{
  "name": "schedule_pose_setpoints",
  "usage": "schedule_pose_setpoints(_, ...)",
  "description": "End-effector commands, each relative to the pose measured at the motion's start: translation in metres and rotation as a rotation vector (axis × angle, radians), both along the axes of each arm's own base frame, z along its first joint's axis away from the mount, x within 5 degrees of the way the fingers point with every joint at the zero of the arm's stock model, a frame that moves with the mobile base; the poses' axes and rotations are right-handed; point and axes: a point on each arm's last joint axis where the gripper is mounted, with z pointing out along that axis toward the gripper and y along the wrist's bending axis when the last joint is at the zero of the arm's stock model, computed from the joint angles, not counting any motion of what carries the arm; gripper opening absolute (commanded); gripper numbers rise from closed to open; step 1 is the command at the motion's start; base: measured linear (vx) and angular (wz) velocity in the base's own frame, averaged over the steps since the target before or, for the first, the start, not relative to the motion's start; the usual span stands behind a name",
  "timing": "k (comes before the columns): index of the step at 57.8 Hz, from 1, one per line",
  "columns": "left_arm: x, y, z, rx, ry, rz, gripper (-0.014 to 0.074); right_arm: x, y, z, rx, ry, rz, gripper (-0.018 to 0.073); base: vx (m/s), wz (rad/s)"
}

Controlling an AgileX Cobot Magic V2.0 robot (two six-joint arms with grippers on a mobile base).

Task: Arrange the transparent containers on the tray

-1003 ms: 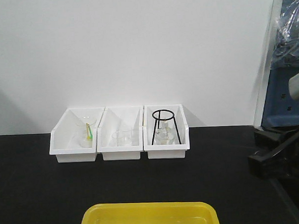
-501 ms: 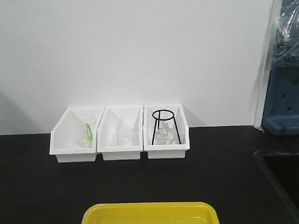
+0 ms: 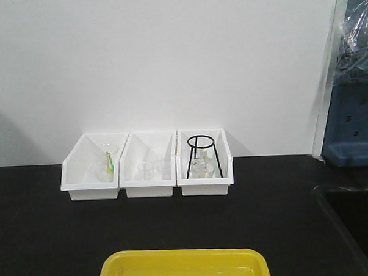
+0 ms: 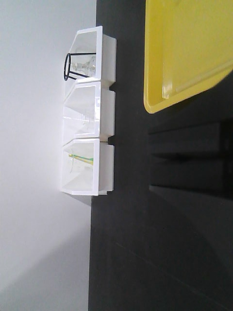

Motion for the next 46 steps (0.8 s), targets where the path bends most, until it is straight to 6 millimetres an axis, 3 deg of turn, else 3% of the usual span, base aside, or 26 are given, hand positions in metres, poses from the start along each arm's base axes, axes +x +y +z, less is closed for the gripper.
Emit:
schedule_pose_setpoints(1,0.0003,-0.0005,-0.0039,-0.022,-0.057,-0.005,0.0038,0.0006,0.0004,0.0037,0.023,-0.065,0.002,-0.0013,0.0,-0.01)
schedule_pose_setpoints(46,0.0003,-0.0005,-0.0039,-0.022,-0.057,-0.005,0.0038,0.0006,0.0004,0.0032,0.023,-0.06,0.001,-0.0012,0.0,0.0)
